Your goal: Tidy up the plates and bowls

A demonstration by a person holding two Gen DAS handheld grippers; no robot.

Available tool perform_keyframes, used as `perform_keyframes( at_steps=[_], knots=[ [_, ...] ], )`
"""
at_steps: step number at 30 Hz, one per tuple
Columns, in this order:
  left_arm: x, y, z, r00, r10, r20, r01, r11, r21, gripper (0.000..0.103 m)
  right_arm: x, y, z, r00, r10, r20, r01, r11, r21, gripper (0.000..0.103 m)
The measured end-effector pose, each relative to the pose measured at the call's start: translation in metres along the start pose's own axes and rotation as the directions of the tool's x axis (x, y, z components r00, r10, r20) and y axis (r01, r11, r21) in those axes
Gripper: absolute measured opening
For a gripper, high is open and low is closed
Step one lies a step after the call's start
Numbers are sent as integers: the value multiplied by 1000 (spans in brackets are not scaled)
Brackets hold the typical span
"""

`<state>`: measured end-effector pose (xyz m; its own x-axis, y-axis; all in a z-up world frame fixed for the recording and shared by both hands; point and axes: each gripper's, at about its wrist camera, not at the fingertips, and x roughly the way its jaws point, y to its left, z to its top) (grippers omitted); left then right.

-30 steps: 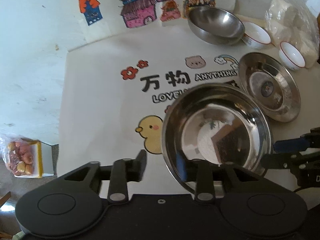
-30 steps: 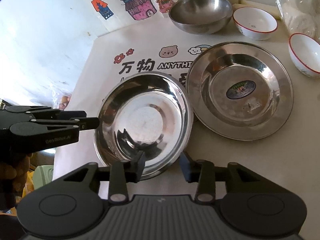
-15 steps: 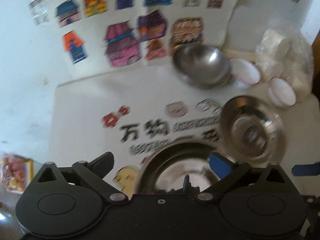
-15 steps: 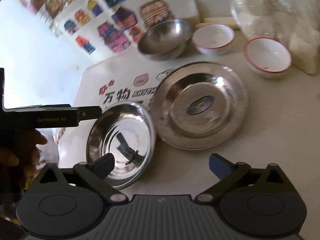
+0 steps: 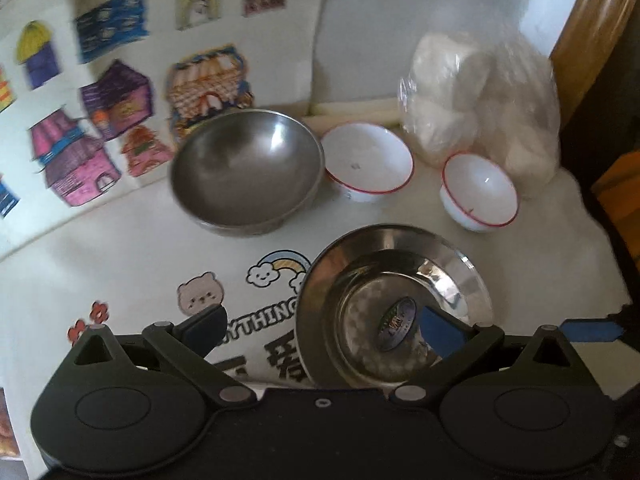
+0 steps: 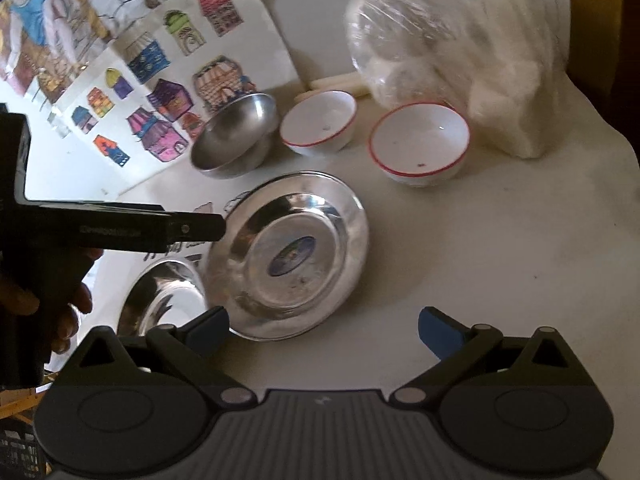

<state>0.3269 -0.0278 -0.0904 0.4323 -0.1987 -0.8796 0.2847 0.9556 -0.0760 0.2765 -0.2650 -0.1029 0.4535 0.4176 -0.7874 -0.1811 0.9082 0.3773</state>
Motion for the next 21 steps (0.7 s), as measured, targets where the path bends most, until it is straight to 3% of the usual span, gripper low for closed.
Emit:
perform_keyframes(
  at_steps=[3, 10, 15, 19, 21],
  knots=[
    [20, -6, 6, 998, 11, -65, -10, 1000, 23, 102, 5, -11, -3, 1000, 5, -19, -5, 1000, 7, 103],
    [44, -13, 17, 989, 85, -124, -78, 995, 63, 102, 18, -21, -3, 999, 1, -44, -2, 1000, -11, 103],
    [58, -12, 23, 969, 138, -204, -135, 990, 29, 102, 28, -23, 3, 999, -6, -51, 5, 1000, -22, 103],
    [61, -11, 22, 970, 129, -208, -128, 992, 20, 101, 37, -18, 6, 998, 0, -62, -4, 998, -57, 102],
    [62, -12, 21, 969, 139, -204, -135, 990, 33, 99, 39, -16, 7, 998, 5, -68, -9, 998, -64, 97]
  ],
)
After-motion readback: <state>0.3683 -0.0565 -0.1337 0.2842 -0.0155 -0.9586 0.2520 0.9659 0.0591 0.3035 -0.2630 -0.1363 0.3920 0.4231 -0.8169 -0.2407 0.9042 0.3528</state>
